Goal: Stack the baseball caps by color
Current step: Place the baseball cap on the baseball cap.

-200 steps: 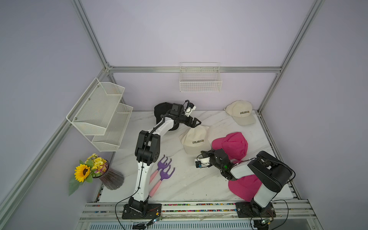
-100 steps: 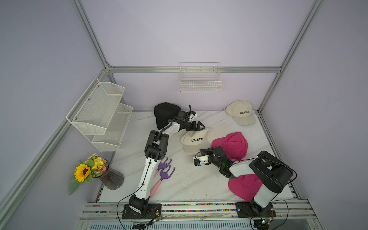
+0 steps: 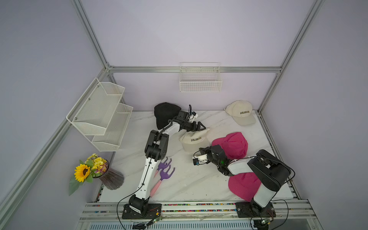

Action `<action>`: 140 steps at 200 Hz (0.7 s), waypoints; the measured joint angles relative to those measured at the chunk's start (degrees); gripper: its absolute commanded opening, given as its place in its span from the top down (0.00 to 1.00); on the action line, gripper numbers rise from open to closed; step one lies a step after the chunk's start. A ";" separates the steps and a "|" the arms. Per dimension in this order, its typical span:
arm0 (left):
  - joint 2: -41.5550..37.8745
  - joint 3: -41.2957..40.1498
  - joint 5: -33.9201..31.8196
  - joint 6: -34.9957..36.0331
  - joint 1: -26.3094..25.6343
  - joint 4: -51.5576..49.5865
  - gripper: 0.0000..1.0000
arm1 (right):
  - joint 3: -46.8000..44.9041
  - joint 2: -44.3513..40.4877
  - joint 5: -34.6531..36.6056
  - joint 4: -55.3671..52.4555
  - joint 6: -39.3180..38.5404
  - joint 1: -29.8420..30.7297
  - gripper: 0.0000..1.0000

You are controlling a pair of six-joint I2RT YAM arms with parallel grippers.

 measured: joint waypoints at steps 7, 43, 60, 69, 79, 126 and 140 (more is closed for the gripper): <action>0.02 0.00 0.17 0.02 -0.07 0.02 0.00 | 0.39 1.42 0.00 0.57 0.33 -0.02 1.00; 0.33 0.00 1.07 0.26 -0.52 0.20 0.00 | 2.54 5.42 0.17 0.83 2.51 0.00 1.00; 0.46 0.24 1.36 0.66 -0.68 0.20 0.00 | 3.48 5.09 -0.17 -0.79 4.35 0.11 1.00; 0.68 0.74 1.44 1.14 -0.70 -0.04 0.00 | 4.07 5.07 -0.04 -1.97 5.33 0.44 1.00; 0.94 1.68 1.27 2.08 -0.74 -0.94 0.00 | 4.63 5.07 0.20 -3.19 6.40 0.87 1.00; 0.24 12.11 -9.03 9.68 -1.22 -9.25 0.00 | 8.46 5.68 1.55 -8.57 12.02 2.25 1.00; -2.45 12.35 -15.06 10.80 -1.29 -9.46 0.00 | 9.92 6.12 1.73 -9.94 13.64 2.60 1.00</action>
